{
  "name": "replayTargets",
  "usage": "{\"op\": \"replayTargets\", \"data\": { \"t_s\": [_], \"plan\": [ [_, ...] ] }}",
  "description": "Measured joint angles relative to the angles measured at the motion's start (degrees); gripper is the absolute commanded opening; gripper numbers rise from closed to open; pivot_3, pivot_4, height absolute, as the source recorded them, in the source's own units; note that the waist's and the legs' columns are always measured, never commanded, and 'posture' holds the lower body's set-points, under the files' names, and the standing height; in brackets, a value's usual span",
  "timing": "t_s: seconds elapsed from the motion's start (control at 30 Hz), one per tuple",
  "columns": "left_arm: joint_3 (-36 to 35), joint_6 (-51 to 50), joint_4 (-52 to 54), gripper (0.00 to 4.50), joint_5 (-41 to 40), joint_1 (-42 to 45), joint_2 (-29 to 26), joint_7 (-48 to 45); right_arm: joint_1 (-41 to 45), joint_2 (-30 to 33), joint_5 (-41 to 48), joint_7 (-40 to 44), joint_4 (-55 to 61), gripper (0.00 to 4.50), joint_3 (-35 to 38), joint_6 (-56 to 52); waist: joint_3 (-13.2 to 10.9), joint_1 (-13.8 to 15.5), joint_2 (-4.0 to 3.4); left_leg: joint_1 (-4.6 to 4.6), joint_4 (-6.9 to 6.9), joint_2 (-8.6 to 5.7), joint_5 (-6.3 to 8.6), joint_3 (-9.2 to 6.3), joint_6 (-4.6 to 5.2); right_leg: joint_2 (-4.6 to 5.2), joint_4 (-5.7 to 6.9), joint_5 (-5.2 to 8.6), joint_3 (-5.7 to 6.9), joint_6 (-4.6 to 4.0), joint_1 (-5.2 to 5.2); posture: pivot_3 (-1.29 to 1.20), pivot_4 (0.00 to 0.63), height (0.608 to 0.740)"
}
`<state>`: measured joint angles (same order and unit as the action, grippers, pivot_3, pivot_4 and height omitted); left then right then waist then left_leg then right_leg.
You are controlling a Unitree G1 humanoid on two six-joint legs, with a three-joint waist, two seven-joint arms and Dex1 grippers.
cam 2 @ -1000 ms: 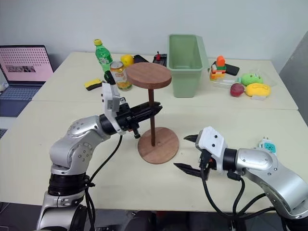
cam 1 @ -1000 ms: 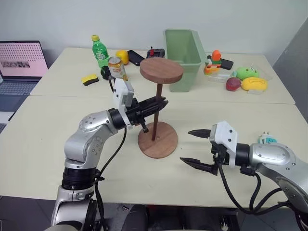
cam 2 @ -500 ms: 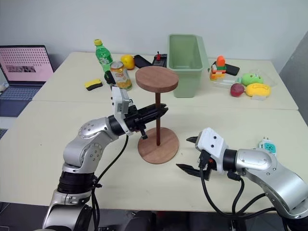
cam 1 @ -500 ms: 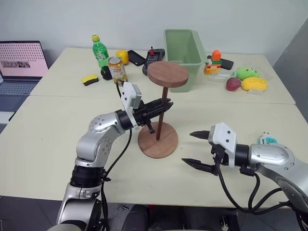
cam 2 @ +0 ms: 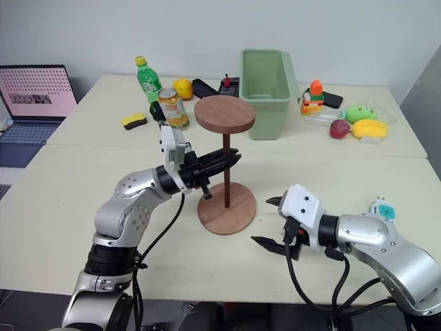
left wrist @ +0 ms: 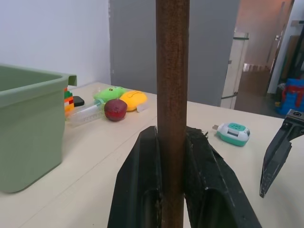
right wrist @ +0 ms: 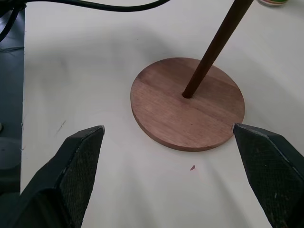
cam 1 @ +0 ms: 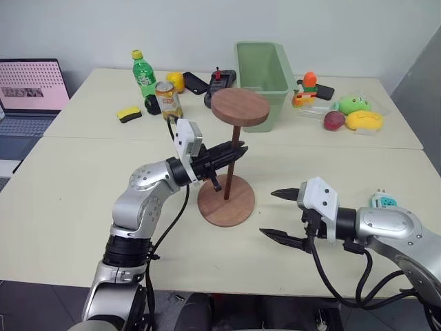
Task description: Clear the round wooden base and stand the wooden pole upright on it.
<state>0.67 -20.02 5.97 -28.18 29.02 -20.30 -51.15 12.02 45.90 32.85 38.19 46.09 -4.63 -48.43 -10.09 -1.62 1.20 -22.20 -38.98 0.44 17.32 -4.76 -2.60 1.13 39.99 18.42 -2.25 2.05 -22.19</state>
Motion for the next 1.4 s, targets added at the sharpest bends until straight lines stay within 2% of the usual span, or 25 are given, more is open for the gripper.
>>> {"op": "replayTargets", "data": {
  "t_s": [0.27, 0.6, 0.9, 0.97, 1.03, 1.07, 1.13, 1.17, 1.23, 1.4],
  "plan": [
    [-1.1, 1.8, 3.2, 0.26, -0.5, -5.0, -2.6, 0.5, 0.1, -0.9, 0.0, -1.0, 0.1, 4.5, 0.0, -0.4, 0.1, -0.2, -0.04, 0.47, 0.12, 0.12, 0.02, 0.07, 0.04, -0.01, 0.0, 0.0, -0.04, 0.0, 0.33, 0.0, 0.15, 0.74],
    [-1.0, 3.3, 3.0, 0.26, -0.5, -7.1, -4.1, 1.1, 0.5, -1.4, 0.0, -1.0, 0.1, 4.5, -0.1, -0.6, 0.1, -0.2, -0.07, 1.25, 0.32, 0.12, 0.04, 0.16, 0.06, -0.05, -0.1, 0.02, -0.1, 0.0, 1.02, 0.0, 0.15, 0.74],
    [-0.3, 3.7, 2.9, 0.26, -0.5, -6.9, -5.1, 1.1, 1.1, -1.6, 0.0, -1.1, 0.1, 4.5, -0.1, -0.9, 0.3, -0.2, -0.2, 1.29, 0.33, 0.14, 0.04, 0.17, 0.06, -0.09, -0.09, 0.02, -0.12, 0.0, 1.03, 0.0, 0.15, 0.74],
    [0.1, 3.6, 2.9, 0.96, -0.4, -6.7, -5.5, 1.2, 1.3, -1.8, 0.0, -1.1, 0.0, 4.5, -0.1, -1.0, 0.3, -0.2, -0.2, 1.29, 0.33, 0.14, 0.04, 0.17, 0.06, -0.09, -0.09, 0.02, -0.12, 0.0, 1.03, 0.0, 0.15, 0.74],
    [0.6, 3.0, 2.4, 1.21, 1.1, -6.7, -6.8, 1.3, 1.7, -1.9, 0.0, -1.1, 0.0, 4.5, -0.2, -1.0, 0.3, -0.3, -0.22, 1.29, 0.35, 0.13, 0.04, 0.18, 0.06, -0.11, -0.09, 0.02, -0.13, 0.0, 1.01, 0.0, 0.15, 0.74],
    [1.1, 2.3, 0.6, 1.49, 2.2, -7.2, -7.8, 1.5, 1.8, -1.9, 0.0, -1.1, 0.0, 4.5, -0.2, -1.0, 0.2, -0.3, -0.26, 1.28, 0.38, 0.11, 0.04, 0.19, 0.06, -0.14, -0.09, 0.02, -0.15, 0.0, 0.98, 0.0, 0.15, 0.74],
    [1.5, 1.2, -1.7, 1.7, 3.3, -8.4, -8.3, 1.6, 1.8, -1.9, 0.0, -1.1, 0.0, 4.5, -0.2, -1.1, 0.2, -0.2, -0.21, 1.11, 0.4, 0.11, 0.04, 0.16, 0.06, -0.16, -0.13, 0.02, -0.1, 0.0, 0.84, 0.0, 0.15, 0.74],
    [1.7, 1.0, -2.1, 2.02, 3.6, -8.5, -8.4, 1.5, 1.9, -2.0, 0.0, -1.1, 0.0, 4.5, -0.2, -1.2, 0.2, -0.1, -0.18, 0.97, 0.39, 0.11, 0.04, 0.13, 0.05, -0.15, -0.18, 0.02, -0.08, 0.0, 0.76, 0.0, 0.15, 0.74],
    [1.8, 0.7, -1.8, 2.4, 3.7, -8.4, -8.6, 0.8, 2.0, -2.1, 0.0, -1.1, 0.0, 4.5, -0.2, -1.2, 0.2, 0.0, -0.18, 0.78, 0.37, 0.1, 0.03, 0.03, 0.05, -0.09, -0.32, 0.02, -0.07, 0.0, 0.69, 0.0, 0.15, 0.74],
    [3.2, -0.8, 1.5, 2.4, 3.5, -8.4, -10.7, -2.6, 2.0, -2.1, -0.1, -1.1, -0.2, 4.5, -0.2, -1.3, 0.2, 0.1, -0.18, 0.38, 0.29, 0.01, 0.02, -0.13, 0.03, 0.01, -0.47, 0.01, -0.03, 0.0, 0.48, 0.0, 0.15, 0.74]
  ]
}}
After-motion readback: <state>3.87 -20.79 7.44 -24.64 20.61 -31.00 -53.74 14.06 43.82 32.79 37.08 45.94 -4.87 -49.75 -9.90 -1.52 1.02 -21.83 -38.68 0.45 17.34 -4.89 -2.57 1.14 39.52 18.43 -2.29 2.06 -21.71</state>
